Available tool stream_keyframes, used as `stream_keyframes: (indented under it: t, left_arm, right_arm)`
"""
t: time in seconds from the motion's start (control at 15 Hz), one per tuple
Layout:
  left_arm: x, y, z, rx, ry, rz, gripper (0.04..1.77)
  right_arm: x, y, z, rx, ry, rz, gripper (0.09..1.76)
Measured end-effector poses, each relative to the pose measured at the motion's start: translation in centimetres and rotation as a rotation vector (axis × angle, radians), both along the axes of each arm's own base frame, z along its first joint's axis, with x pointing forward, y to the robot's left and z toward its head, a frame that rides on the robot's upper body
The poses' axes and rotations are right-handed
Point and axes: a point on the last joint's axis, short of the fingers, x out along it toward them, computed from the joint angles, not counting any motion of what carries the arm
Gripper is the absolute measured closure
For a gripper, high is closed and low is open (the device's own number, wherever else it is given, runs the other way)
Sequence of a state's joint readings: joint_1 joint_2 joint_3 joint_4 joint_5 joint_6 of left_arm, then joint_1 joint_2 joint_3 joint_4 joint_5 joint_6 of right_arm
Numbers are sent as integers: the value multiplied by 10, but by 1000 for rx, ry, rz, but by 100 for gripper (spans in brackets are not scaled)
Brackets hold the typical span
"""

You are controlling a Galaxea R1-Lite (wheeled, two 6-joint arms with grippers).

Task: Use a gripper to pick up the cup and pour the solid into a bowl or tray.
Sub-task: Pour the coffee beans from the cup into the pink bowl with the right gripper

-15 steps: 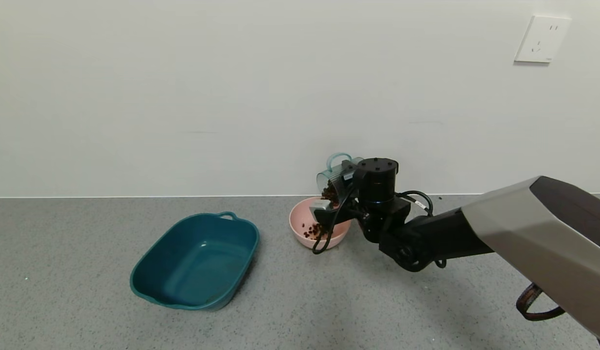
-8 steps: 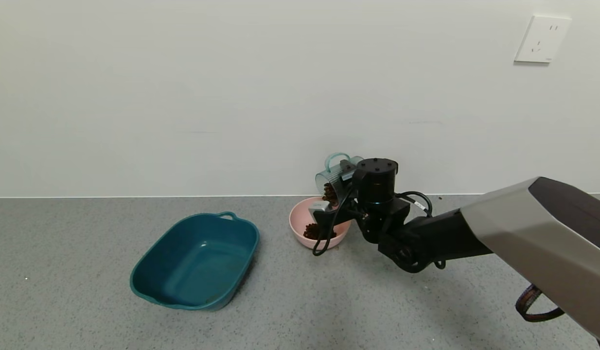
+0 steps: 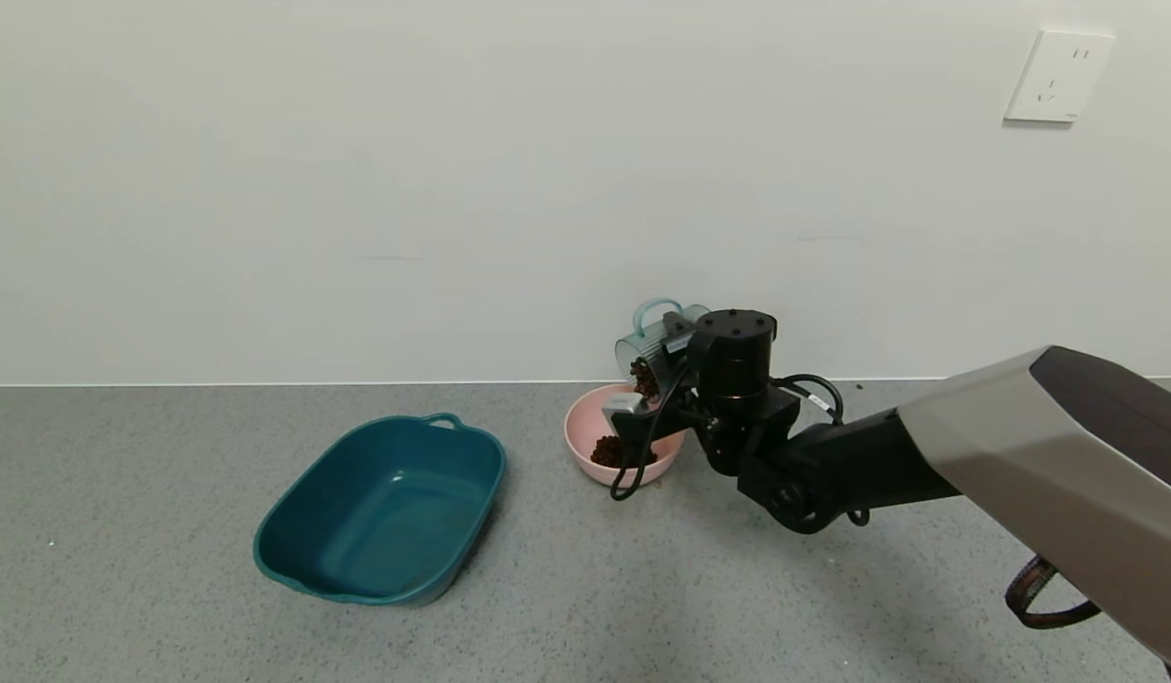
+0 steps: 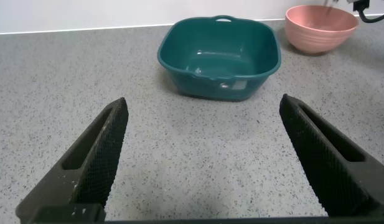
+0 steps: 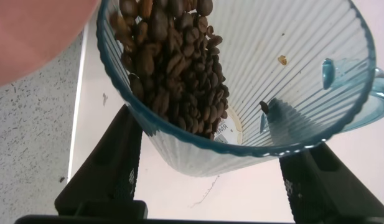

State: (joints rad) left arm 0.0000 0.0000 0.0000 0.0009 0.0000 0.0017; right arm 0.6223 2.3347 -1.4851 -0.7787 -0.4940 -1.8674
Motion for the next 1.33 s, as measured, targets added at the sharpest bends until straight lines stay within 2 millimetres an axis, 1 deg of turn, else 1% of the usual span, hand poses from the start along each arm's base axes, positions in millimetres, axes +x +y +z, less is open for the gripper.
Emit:
stream_keyframes:
  t: [0.67, 1.33]
  left_arm:
    - [0, 0, 0, 0, 0, 0, 6]
    - [0, 0, 0, 0, 0, 0, 6]
  right_arm:
    - [0, 1, 0, -26, -18, 3, 53]
    - [-1, 0, -4, -67, -30, 5, 53]
